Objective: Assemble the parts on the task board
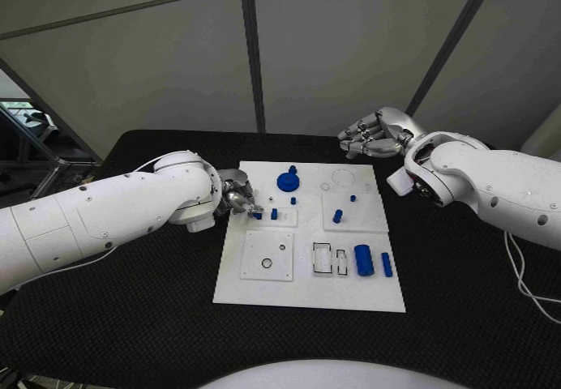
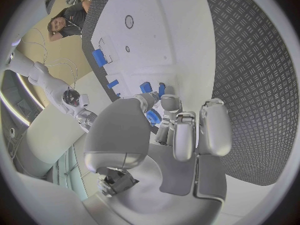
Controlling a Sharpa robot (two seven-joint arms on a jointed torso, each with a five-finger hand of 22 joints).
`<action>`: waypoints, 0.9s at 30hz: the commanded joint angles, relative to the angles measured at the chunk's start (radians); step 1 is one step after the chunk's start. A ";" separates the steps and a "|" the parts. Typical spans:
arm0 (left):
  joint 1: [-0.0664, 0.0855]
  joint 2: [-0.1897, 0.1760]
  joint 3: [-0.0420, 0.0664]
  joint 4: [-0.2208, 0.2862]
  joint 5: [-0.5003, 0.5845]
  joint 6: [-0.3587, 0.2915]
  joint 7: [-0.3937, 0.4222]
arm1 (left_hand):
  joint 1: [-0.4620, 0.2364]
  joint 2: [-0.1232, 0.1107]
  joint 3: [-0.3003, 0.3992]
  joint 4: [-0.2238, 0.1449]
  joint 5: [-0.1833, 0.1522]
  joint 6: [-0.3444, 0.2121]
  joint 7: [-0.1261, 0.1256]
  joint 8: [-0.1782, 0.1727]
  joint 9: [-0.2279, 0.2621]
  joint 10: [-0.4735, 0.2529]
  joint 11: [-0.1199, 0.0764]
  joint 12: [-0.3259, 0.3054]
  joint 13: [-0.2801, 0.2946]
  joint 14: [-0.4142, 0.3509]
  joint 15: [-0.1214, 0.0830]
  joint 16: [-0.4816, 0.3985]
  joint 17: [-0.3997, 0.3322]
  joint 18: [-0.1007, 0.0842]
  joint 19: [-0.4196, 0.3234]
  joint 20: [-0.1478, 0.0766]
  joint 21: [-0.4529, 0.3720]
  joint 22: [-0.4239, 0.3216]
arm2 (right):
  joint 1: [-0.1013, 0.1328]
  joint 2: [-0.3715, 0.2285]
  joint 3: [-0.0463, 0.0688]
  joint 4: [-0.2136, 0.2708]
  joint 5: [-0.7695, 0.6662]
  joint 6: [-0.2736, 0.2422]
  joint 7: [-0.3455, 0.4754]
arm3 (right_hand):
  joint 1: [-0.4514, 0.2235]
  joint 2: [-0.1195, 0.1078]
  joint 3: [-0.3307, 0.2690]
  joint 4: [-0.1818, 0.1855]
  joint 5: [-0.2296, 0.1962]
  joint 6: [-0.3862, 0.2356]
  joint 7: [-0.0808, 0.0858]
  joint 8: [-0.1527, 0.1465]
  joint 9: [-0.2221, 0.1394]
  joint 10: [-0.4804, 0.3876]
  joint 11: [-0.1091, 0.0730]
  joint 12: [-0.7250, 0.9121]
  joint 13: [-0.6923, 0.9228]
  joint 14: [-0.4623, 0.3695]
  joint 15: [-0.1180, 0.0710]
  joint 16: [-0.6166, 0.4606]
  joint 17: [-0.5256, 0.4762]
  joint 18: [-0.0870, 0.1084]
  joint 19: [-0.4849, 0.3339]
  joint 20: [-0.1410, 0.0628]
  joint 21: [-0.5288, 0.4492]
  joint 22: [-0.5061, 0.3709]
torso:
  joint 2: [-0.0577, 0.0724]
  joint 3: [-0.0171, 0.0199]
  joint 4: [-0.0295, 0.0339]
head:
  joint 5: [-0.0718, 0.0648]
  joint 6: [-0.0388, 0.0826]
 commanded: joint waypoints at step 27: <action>0.001 0.013 0.000 -0.010 -0.013 0.052 -0.008 | -0.001 -0.012 0.135 -0.124 0.003 0.005 -0.005 0.007 0.002 0.011 0.001 0.004 0.002 0.099 -0.007 -0.003 0.241 -0.067 0.010 -0.010 0.006 0.022 | 0.002 -0.002 0.001 0.003 -0.002 0.004 0.009 | -0.006 0.002 0.006 0.003 0.001 -0.004 0.001 0.003 0.002 -0.008 0.002 0.005 -0.001 -0.005 0.000 -0.003 -0.001 0.016 0.000 0.007 -0.003 -0.002 | 0.001 0.0002 -0.0008 | -0.003 -0.005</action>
